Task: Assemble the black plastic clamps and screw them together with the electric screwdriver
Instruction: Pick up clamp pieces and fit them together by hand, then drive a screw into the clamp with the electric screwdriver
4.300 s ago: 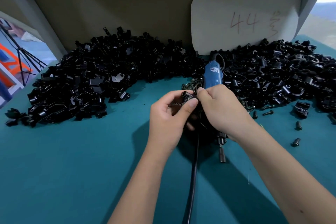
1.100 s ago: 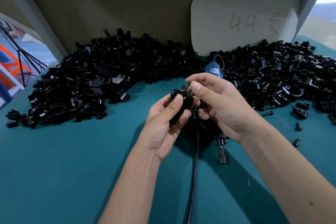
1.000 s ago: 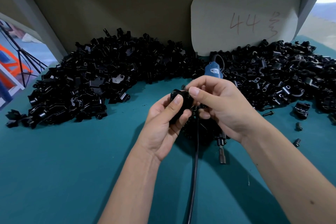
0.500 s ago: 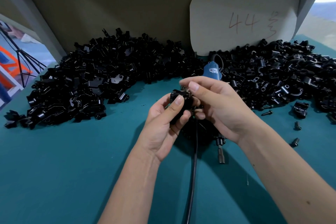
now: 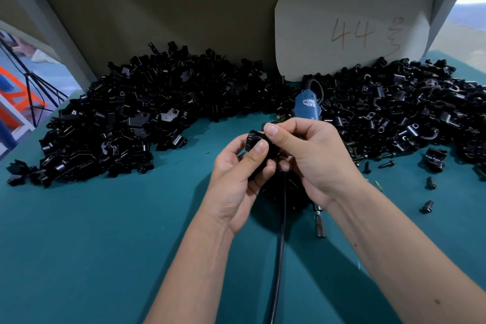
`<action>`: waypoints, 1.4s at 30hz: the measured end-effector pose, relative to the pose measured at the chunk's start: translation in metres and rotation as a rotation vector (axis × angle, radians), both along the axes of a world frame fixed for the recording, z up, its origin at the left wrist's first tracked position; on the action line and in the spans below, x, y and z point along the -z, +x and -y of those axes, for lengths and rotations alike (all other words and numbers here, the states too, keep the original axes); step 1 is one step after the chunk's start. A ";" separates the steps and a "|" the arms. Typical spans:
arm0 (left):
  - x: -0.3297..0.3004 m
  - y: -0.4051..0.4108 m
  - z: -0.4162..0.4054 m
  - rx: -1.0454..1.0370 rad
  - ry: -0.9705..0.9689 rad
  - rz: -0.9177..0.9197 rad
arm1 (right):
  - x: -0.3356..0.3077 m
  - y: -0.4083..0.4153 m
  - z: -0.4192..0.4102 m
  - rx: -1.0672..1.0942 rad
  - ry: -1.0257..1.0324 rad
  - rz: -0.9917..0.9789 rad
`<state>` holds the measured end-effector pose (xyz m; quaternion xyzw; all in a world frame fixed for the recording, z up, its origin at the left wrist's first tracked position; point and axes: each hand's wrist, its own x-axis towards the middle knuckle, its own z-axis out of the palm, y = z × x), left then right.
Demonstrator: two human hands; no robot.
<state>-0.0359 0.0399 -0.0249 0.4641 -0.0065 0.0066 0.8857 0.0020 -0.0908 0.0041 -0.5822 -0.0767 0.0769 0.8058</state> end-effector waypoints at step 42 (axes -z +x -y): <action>0.002 0.006 -0.003 -0.212 0.008 -0.247 | -0.022 0.016 0.039 -0.135 0.252 -0.265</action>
